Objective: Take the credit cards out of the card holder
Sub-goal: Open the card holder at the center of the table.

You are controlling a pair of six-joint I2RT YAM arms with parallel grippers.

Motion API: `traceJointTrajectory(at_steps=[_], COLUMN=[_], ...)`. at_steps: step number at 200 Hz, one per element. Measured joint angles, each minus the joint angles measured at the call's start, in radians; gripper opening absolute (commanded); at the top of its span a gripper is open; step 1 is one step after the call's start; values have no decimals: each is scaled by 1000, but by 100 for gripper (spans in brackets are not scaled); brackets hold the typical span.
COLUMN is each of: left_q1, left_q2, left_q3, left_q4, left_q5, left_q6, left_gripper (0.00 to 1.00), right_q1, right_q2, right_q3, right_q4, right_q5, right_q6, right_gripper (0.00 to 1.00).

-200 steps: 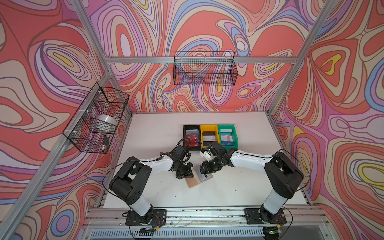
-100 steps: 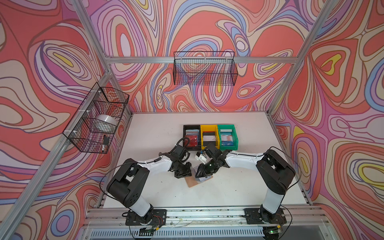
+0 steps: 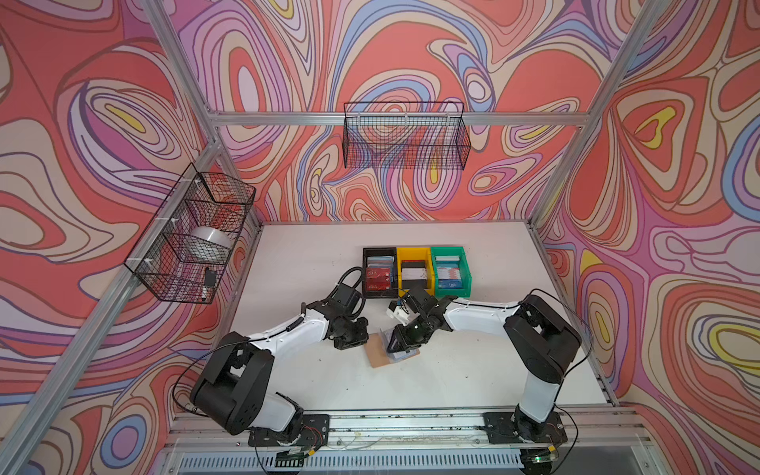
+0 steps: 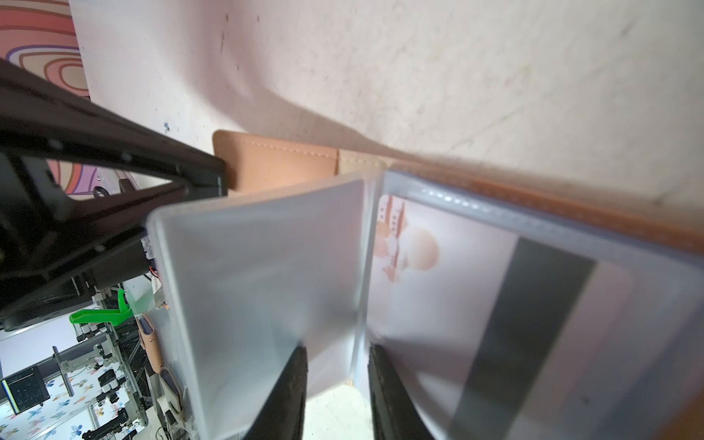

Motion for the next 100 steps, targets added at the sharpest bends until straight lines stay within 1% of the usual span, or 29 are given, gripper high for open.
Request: traceJointTrajectory(at_steps=[53, 79, 100], left_q1=[19, 49, 72], left_q2=[-28, -65, -104], left_q3=[-1, -21, -37], left_q4=[39, 59, 56], left_q5=[71, 112, 122], left_q6=[-28, -37, -39], left_gripper=[0, 0, 0], right_q1=[12, 15, 16], right_q2=[50, 57, 60], right_q3=[66, 77, 82], right_q4=[-40, -53, -61], right_q5=[22, 29, 32], right_q6=[-6, -6, -6], right_gripper=[31, 31, 31])
